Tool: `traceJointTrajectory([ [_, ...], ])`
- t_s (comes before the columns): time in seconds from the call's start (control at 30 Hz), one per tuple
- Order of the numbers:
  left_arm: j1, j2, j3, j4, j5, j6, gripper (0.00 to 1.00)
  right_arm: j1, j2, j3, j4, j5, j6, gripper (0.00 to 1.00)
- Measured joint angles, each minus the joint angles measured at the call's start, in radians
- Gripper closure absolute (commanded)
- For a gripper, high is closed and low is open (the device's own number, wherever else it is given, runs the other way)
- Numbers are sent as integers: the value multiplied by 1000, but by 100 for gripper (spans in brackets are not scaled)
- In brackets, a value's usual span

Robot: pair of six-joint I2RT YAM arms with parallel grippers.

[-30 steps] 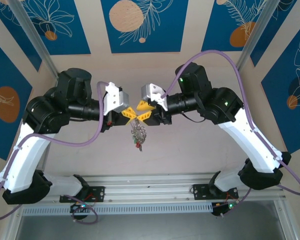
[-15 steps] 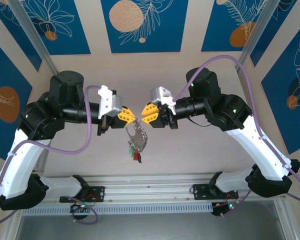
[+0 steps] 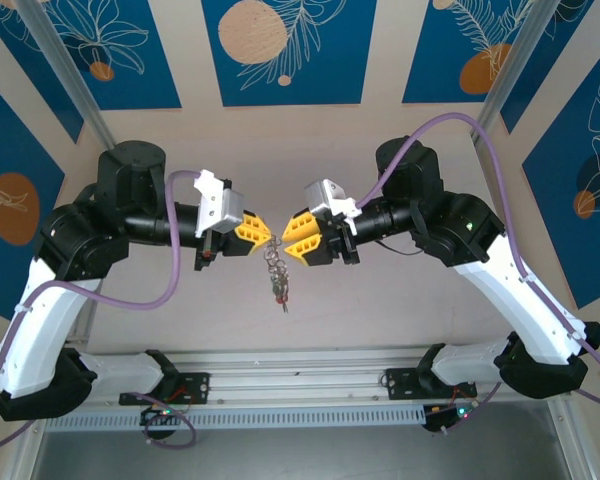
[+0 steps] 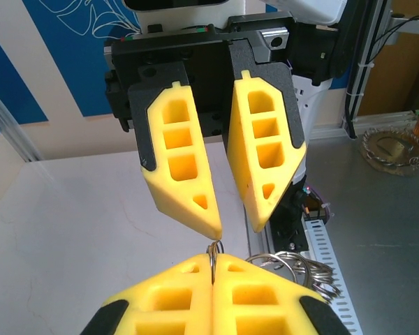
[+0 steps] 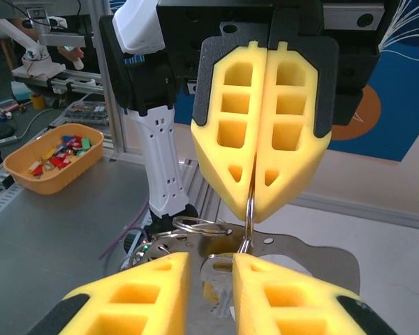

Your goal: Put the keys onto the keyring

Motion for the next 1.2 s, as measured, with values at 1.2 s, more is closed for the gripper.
traceJointTrajectory([
  [1.2, 0, -18, -26, 13, 35, -26, 100, 0, 23, -29, 71, -34, 40, 99],
])
